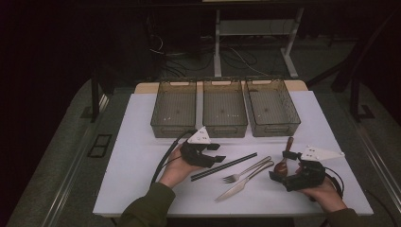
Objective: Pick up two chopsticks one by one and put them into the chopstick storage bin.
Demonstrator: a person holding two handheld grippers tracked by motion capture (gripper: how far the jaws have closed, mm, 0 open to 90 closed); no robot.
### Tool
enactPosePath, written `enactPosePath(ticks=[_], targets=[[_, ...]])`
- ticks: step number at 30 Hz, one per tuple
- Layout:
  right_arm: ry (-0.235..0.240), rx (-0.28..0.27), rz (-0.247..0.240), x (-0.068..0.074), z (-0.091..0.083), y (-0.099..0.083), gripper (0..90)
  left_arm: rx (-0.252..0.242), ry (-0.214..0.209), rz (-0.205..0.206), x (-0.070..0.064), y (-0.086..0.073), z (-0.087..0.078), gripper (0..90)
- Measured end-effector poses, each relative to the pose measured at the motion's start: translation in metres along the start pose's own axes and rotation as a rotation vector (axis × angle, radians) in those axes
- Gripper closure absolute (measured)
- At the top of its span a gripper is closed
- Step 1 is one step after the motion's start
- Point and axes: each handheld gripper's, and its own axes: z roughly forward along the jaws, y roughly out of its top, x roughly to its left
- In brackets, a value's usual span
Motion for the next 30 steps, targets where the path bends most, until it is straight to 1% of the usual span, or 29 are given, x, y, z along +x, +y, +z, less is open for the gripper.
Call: enactPosePath(ticks=[1,2,3,4,6,7,8,9,11,13,15,21,23,25,30], targets=[[-0.002,0.007,-0.004,0.0,0.001,0.0,0.3,0.007,-0.003,0.002,0.0,0.0,0.001,52.1],[-0.003,0.026,-0.014,0.0,0.003,-0.001,0.3,0.015,-0.006,0.005,0.0,-0.001,0.001,54.9],[-0.005,0.035,-0.015,0.0,0.003,-0.001,0.3,0.023,-0.006,0.005,-0.001,-0.001,0.002,55.6],[-0.005,0.035,-0.015,0.0,0.003,-0.001,0.3,0.033,-0.007,0.011,-0.001,-0.002,0.003,55.6],[-0.005,0.042,-0.014,0.0,0.004,-0.002,0.3,0.046,-0.01,0.012,-0.001,-0.003,0.004,58.2],[-0.007,0.043,-0.013,-0.001,0.003,-0.002,0.3,0.056,-0.011,0.011,-0.001,-0.003,0.005,61.0],[-0.007,0.043,-0.013,-0.001,0.003,-0.002,0.3,0.068,-0.008,0.01,-0.001,-0.004,0.006,61.0],[-0.007,0.042,-0.013,-0.002,0.003,-0.002,0.3,0.082,-0.005,0.011,-0.001,-0.004,0.007,65.2],[-0.006,0.043,-0.014,-0.002,0.003,-0.002,0.3,0.104,-0.01,0.011,-0.001,-0.006,0.009,68.8],[-0.005,0.044,-0.014,-0.002,0.003,-0.002,0.3,0.119,-0.016,0.009,-0.002,-0.007,0.011,70.0],[-0.006,0.047,-0.011,-0.002,0.004,-0.002,0.3,0.132,-0.021,-0.003,-0.002,-0.008,0.013,72.1],[-0.006,0.047,-0.01,-0.002,0.004,-0.002,0.3,0.148,-0.042,-0.016,-0.002,-0.01,0.018,75.7],[-0.006,0.048,-0.011,-0.002,0.004,-0.002,0.3,0.15,-0.048,-0.028,-0.002,-0.012,0.02,77.3],[-0.006,0.047,-0.012,-0.002,0.004,-0.002,0.3,0.158,-0.052,-0.024,-0.002,-0.013,0.021,78.0],[-0.006,0.048,-0.012,-0.002,0.004,-0.003,0.3,0.164,-0.058,-0.031,-0.002,-0.014,0.024,79.6]])
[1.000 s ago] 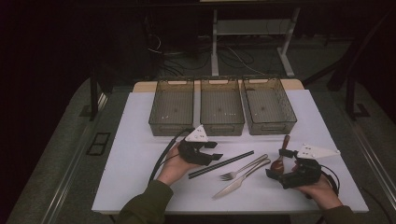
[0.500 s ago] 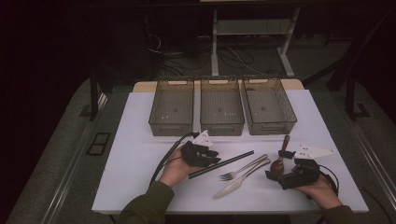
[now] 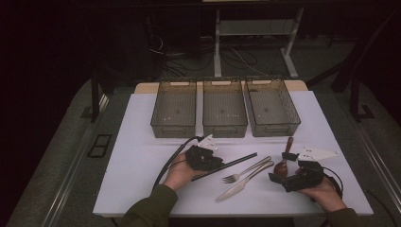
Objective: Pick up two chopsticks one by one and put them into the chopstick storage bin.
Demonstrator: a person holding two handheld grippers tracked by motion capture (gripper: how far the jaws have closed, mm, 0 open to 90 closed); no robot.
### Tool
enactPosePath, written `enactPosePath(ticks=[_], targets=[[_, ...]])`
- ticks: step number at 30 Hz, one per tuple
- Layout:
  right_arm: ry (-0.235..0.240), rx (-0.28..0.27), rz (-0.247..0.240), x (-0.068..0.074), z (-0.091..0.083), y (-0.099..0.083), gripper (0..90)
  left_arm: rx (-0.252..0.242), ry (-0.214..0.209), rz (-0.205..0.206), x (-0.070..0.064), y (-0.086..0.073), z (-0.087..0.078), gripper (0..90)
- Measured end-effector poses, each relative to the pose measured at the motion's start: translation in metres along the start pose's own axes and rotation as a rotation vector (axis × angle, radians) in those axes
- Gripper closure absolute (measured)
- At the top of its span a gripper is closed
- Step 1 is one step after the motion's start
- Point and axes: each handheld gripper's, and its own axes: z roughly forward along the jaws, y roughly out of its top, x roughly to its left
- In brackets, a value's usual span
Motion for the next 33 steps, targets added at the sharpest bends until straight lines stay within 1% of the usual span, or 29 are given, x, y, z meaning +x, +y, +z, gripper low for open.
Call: enactPosePath(ticks=[7,8,11,13,14,15,16,23,25,26,27,28,29,33], targets=[[0.0,0.0,0.0,0.0,0.0002,0.0,0.3,0.017,0.006,0.004,0.0011,-0.0012,0.0022,81.8],[0.0,0.0,0.001,-0.0001,0.0001,0.0,0.3,0.014,0.006,-0.002,0.001,-0.0016,0.0028,82.2],[0.001,0.001,0.001,0.0,0.0002,0.0,0.3,0.013,0.008,0.0,0.0005,-0.0017,0.0047,82.6],[0.001,0.001,0.002,0.0,0.0002,0.0,0.3,0.021,0.01,-0.003,0.0002,-0.0021,0.0054,82.6],[0.001,0.0,0.001,0.0,0.0002,0.0,0.3,0.026,0.013,0.0,0.0004,-0.0022,0.0057,82.7],[0.002,0.001,0.001,0.0,0.0002,0.0,0.3,0.042,0.014,0.02,0.0016,-0.0022,0.005,83.1],[0.002,0.001,0.001,0.0,0.0002,0.0,0.3,0.025,0.016,0.0,0.0006,-0.0026,0.0061,83.1],[0.001,0.001,0.001,0.0,0.0004,0.0,0.3,0.006,0.021,-0.003,0.0001,-0.0054,0.0068,84.3],[0.001,0.001,0.002,0.0,0.0002,0.0,0.3,0.0,0.029,-0.006,-0.001,-0.0062,0.0069,84.4],[0.001,0.001,0.002,0.0001,0.0003,0.0,0.3,-0.001,0.032,0.001,-0.0013,-0.0064,0.0069,84.7],[0.001,0.001,0.0,-0.0001,0.0006,-0.0001,0.3,0.013,0.033,0.02,-0.0005,-0.0065,0.0059,84.9],[0.001,0.001,0.0,-0.0001,0.0006,-0.0001,0.3,0.011,0.032,0.015,-0.0005,-0.0066,0.0059,84.9],[0.001,0.002,0.001,0.0,0.0006,-0.0002,0.3,-0.006,0.031,-0.007,-0.0012,-0.0069,0.0071,85.0],[0.002,0.003,0.001,0.0001,0.0008,-0.0002,0.3,-0.008,0.027,-0.003,-0.0006,-0.0071,0.007,85.6]])
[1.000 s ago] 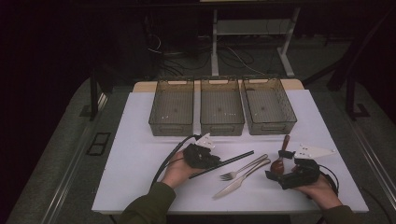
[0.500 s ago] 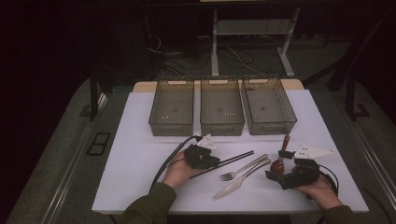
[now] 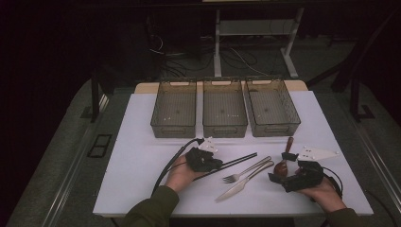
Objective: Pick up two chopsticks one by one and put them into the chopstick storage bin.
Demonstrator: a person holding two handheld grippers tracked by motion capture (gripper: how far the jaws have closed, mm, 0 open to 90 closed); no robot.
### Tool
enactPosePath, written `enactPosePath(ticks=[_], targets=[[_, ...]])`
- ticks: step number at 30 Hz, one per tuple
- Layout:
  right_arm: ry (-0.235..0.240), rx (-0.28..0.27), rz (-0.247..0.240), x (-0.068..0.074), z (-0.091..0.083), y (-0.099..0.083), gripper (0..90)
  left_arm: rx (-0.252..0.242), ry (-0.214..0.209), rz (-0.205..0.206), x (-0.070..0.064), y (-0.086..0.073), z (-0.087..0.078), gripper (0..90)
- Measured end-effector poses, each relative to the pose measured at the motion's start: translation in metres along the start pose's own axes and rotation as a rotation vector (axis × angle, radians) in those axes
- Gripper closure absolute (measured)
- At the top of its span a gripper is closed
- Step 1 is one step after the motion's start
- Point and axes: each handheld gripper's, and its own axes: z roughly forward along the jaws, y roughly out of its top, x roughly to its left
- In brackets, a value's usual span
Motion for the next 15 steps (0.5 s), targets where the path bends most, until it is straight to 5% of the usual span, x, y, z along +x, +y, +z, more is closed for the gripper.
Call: enactPosePath(ticks=[10,15], targets=[[0.001,-0.003,0.002,-0.0007,-0.0007,0.0001,0.3,0.015,0.006,0.016,0.0021,0.0019,-0.0032,85.6],[0.001,-0.004,0.005,-0.001,-0.0012,0.0002,0.3,-0.015,0.001,-0.007,0.0016,0.0043,-0.0091,85.6]])
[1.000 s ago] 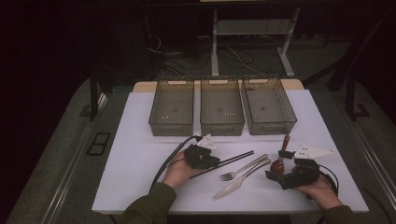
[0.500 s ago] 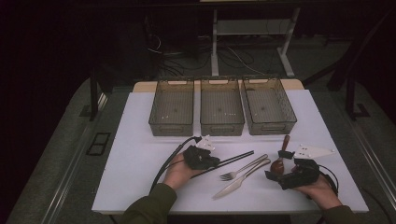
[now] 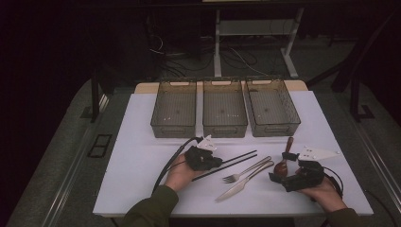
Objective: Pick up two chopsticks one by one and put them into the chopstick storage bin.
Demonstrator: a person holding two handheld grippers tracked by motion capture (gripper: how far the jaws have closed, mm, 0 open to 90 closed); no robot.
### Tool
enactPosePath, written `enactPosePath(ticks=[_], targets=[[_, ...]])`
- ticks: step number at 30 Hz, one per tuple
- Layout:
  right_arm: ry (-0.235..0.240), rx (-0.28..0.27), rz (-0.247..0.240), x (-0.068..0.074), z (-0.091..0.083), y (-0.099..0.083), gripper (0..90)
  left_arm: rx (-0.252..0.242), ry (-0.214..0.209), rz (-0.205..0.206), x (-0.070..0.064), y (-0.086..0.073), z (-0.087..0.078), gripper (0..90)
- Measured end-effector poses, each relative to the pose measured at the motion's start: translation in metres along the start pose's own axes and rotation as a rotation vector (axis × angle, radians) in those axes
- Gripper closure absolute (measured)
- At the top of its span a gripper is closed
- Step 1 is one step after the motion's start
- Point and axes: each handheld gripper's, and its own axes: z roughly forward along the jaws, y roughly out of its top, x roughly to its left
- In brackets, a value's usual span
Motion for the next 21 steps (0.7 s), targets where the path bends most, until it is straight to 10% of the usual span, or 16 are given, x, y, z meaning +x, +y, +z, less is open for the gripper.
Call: enactPosePath(ticks=[21], targets=[[0.002,0.0,0.001,0.0,0.0,0.0,0.3,-0.029,-0.011,-0.033,0.001,0.013,-0.039,85.5]])
